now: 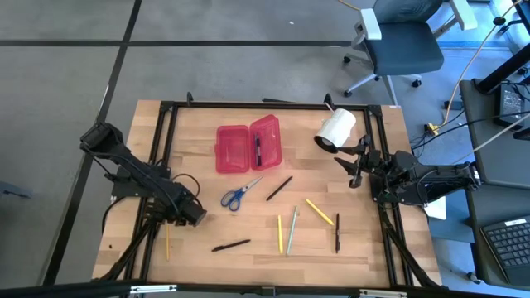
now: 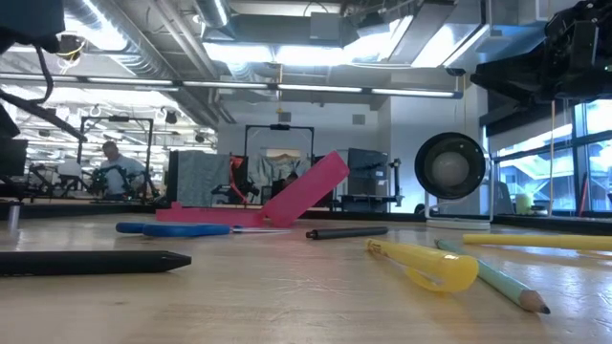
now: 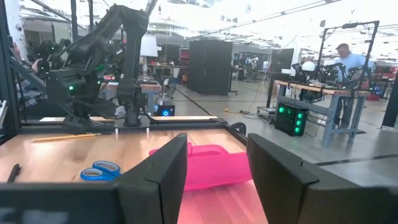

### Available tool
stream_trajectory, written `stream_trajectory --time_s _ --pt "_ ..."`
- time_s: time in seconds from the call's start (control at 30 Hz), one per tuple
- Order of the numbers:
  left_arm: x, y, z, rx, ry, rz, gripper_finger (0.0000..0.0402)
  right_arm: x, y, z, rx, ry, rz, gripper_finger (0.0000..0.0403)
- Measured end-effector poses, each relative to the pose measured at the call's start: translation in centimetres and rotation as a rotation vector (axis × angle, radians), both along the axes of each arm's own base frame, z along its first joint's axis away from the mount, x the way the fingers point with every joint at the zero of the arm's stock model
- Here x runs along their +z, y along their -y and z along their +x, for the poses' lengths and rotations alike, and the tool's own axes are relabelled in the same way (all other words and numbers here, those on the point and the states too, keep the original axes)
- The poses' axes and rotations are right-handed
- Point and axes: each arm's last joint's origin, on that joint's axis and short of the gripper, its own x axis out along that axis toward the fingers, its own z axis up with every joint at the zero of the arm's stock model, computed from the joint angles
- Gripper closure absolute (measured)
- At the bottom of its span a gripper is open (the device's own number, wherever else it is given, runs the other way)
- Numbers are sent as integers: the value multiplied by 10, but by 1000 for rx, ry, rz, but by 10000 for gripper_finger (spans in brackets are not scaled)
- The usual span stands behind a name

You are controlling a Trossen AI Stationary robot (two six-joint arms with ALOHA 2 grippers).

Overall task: Pick & place school supplies into a supply box
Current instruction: Put the yellow pencil into the red supply box

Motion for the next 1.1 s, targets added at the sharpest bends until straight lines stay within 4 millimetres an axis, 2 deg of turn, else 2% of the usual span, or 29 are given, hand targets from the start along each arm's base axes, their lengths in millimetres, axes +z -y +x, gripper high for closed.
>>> stream_trajectory --time_s 0.4,0.87,1.1 --pt "-20 -7 -10 -7 1 -2 220 0 0 0 0 0 0 231" --pt "-39 -2 -20 -15 44 -126 221 0 0 0 0 -3 -1 231" --pt "-40 0 -19 -8 61 -142 247 0 0 0 0 -2 0 231"
